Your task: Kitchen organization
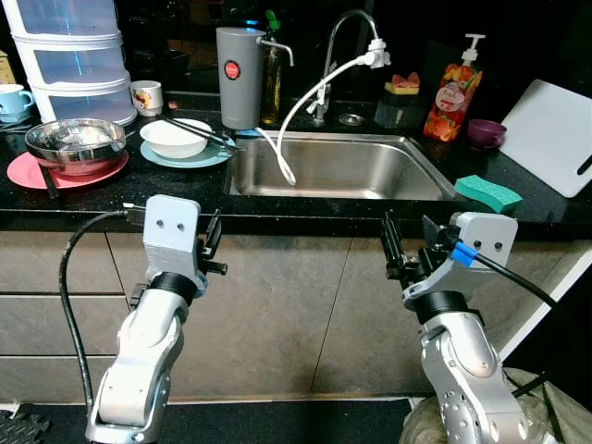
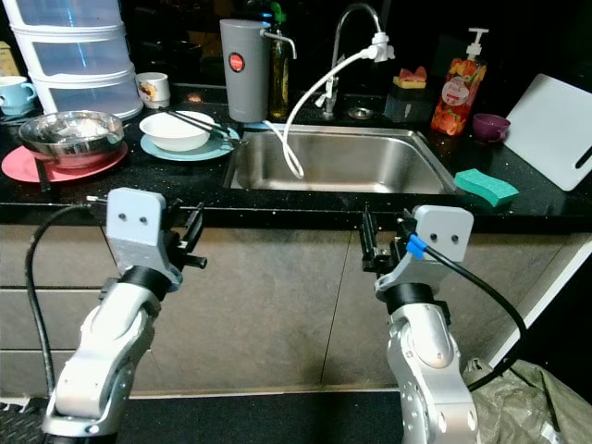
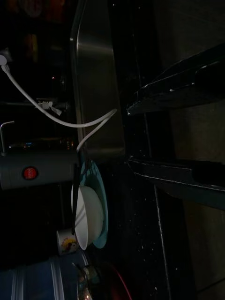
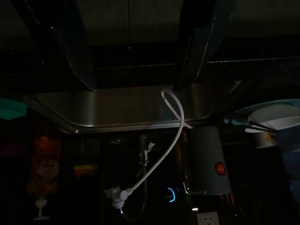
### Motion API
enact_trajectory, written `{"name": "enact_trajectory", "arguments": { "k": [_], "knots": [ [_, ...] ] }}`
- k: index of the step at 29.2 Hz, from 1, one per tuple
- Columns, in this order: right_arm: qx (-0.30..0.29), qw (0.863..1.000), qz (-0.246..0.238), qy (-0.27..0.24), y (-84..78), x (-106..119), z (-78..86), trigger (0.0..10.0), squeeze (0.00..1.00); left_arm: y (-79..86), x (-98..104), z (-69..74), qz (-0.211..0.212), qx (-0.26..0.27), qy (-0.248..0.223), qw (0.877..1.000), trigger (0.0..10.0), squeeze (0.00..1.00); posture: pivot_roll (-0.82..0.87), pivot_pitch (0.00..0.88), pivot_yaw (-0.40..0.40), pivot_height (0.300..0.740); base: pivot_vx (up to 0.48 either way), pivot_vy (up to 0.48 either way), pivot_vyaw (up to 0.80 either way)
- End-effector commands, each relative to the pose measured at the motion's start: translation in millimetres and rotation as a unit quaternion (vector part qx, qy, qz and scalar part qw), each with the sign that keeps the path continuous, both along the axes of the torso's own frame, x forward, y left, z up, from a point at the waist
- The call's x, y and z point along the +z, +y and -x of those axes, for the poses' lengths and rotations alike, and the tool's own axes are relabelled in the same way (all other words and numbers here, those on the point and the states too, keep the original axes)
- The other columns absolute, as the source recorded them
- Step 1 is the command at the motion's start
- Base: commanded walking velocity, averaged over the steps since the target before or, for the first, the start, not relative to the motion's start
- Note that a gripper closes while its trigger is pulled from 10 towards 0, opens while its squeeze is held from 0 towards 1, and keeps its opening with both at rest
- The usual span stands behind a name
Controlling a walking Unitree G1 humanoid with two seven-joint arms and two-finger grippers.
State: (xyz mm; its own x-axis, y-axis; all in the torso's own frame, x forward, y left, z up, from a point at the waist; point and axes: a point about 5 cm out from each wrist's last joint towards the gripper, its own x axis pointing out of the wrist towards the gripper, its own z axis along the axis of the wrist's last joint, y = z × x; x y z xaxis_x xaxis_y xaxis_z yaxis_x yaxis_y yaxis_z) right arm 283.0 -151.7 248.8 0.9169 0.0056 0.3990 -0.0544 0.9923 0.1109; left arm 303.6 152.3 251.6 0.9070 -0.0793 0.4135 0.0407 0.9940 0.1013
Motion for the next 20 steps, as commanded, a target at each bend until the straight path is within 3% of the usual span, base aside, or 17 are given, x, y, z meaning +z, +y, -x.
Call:
{"name": "enact_trajectory", "arguments": {
  "k": [1, 17, 20],
  "knots": [
    [-0.004, 1.0, -0.002, -0.002, -1.7, 2.4, 1.0, 10.0, 0.0, 1.2, 2.5, 1.1, -0.005, 0.001, -0.001, 1.0, 10.0, 0.0, 0.01, 0.108, -0.05, 0.74, 0.0, 0.0, 0.0],
    [-0.002, 1.0, -0.002, 0.009, -0.6, -1.0, 1.8, 10.0, 0.0, -0.7, 0.9, 3.1, -0.014, -0.002, 0.002, 1.0, 10.0, 0.0, 0.01, 0.114, -0.047, 0.74, 0.0, 0.0, 0.0],
    [-0.002, 1.0, -0.003, 0.01, -0.6, -1.4, 2.0, 10.0, 0.0, -0.8, 1.2, 3.5, -0.015, -0.002, 0.0, 1.0, 10.0, 0.0, 0.01, 0.114, -0.047, 0.74, 0.284, 0.0, 0.0]
  ]
}}
